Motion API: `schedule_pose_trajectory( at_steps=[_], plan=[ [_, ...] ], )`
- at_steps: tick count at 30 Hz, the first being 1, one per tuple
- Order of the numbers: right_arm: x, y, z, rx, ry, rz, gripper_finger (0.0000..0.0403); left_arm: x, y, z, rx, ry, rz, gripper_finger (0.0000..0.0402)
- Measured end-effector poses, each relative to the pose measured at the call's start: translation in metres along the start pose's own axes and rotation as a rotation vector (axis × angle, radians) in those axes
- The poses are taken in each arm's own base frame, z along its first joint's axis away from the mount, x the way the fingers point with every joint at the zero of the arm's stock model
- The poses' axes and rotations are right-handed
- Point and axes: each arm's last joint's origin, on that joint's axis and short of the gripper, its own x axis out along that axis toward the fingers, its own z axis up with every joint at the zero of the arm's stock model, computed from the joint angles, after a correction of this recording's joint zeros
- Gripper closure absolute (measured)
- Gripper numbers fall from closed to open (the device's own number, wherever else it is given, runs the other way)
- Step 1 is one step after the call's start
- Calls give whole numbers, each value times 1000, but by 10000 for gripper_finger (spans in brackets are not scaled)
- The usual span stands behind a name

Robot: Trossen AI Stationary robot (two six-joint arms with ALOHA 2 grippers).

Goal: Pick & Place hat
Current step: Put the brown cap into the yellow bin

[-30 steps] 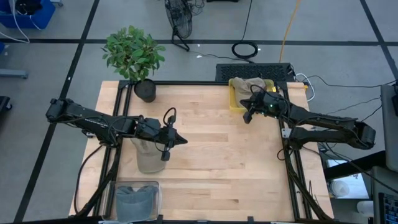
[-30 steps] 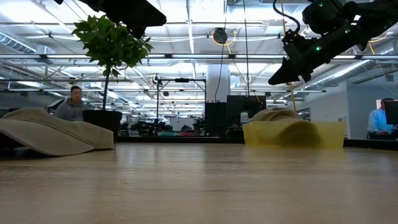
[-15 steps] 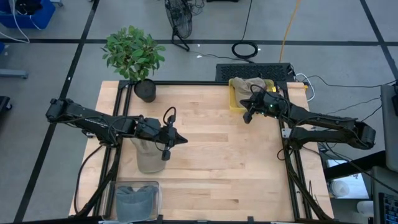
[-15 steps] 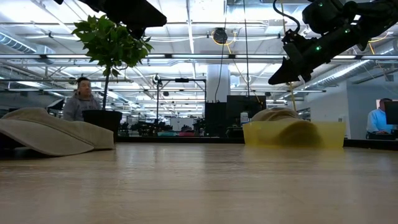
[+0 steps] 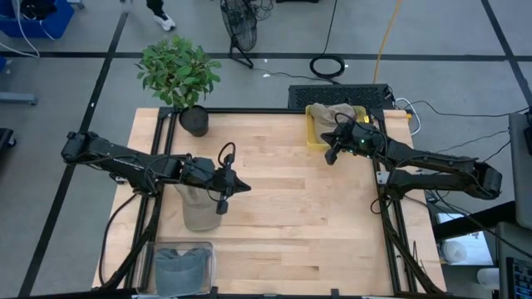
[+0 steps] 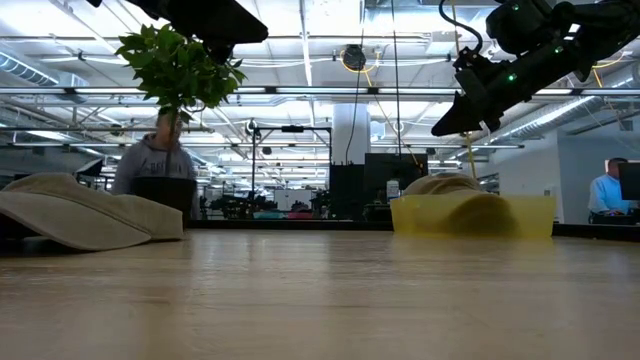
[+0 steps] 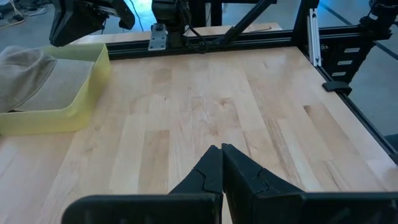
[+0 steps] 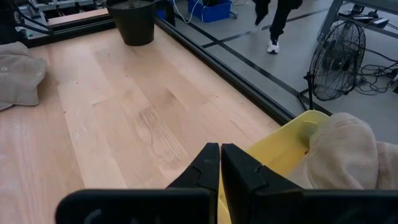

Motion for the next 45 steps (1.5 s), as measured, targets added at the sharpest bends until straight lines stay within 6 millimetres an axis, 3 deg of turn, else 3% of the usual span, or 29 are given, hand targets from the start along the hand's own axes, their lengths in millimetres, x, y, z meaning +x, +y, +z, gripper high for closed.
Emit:
schedule_pose_trajectory(
  at_steps=[30, 45],
  plan=[
    [0, 0, 0, 0, 0, 0, 399, 0, 0, -1, -24, 11, 2, 392],
    [0, 0, 0, 0, 0, 0, 399, -1, -15, -3, -36, 30, -47, 392]
  ],
)
